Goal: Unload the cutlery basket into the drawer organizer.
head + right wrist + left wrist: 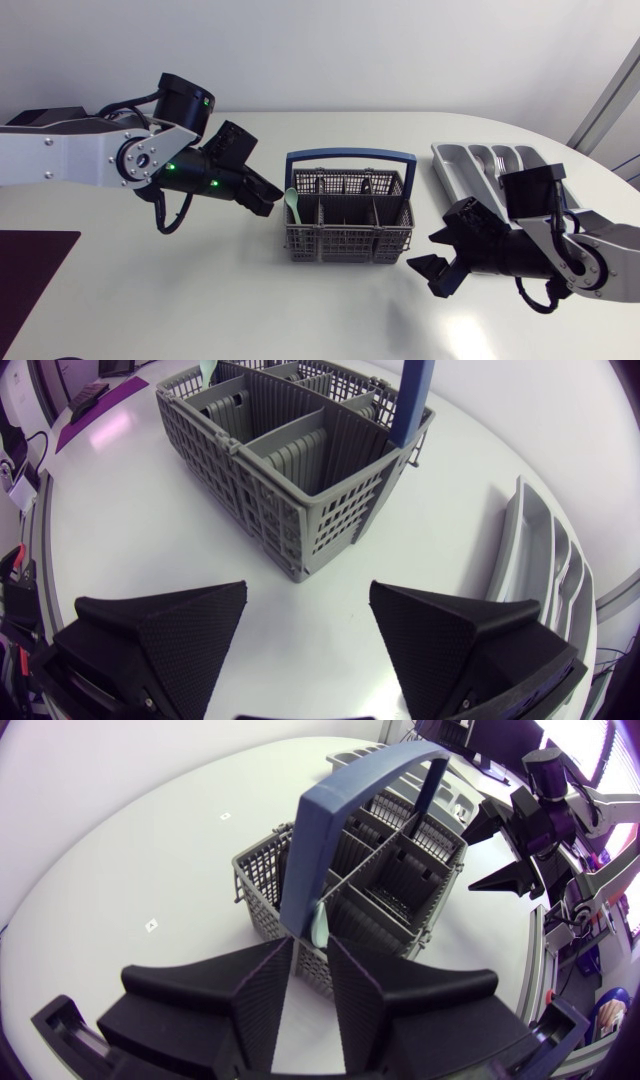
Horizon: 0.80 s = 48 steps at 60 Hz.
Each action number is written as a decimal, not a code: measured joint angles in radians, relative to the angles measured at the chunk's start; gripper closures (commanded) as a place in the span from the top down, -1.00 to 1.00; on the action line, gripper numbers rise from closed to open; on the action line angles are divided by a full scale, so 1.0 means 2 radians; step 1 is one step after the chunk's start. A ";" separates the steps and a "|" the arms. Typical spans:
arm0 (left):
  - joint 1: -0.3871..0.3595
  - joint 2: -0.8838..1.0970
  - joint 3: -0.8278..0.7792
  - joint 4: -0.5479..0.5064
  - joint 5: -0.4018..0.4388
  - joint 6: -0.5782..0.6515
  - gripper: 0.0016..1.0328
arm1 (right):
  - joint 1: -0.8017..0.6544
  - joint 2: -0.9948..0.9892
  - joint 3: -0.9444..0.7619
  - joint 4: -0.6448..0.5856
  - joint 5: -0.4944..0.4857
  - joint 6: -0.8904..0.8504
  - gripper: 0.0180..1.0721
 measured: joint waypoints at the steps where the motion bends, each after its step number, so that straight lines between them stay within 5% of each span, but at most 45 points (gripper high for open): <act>1: -0.001 0.001 0.000 0.000 0.001 0.000 -0.43 | 0.000 0.000 0.000 0.000 0.000 0.000 0.69; 48: -0.016 0.029 0.000 0.018 0.003 0.000 -0.44 | 0.000 -0.021 -0.007 0.003 -0.004 0.000 0.69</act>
